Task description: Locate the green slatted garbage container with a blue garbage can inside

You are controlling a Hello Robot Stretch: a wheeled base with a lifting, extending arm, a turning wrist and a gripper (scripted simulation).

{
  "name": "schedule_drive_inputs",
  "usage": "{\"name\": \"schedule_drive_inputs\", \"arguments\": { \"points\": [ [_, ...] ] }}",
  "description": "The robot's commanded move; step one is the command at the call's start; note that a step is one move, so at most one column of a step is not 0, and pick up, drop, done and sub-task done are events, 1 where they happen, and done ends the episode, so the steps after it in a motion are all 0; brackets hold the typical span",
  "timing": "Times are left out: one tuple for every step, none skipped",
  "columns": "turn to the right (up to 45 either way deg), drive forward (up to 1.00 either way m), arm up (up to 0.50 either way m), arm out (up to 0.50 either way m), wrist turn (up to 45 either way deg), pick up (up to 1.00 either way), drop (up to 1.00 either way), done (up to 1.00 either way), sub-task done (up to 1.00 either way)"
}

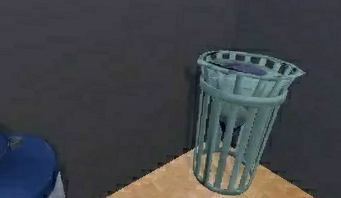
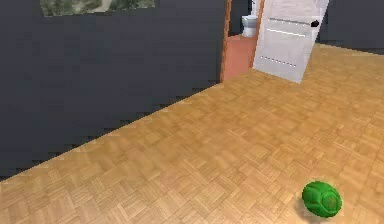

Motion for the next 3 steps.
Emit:
{"name": "schedule_drive_inputs", "arguments": {
  "points": [
    [0.0, 0.55, 0.0, 0.0, 0.0, 0.0, 0.0, 0.0, 0.0],
    [27.0, 0.0, 0.0, 0.0, 0.0, 0.0, 0.0, 0.0, 0.0],
    [0.0, 0.0, 0.0, 0.0, 0.0, 0.0, 0.0, 1.0, 0.0]
  ]
}}
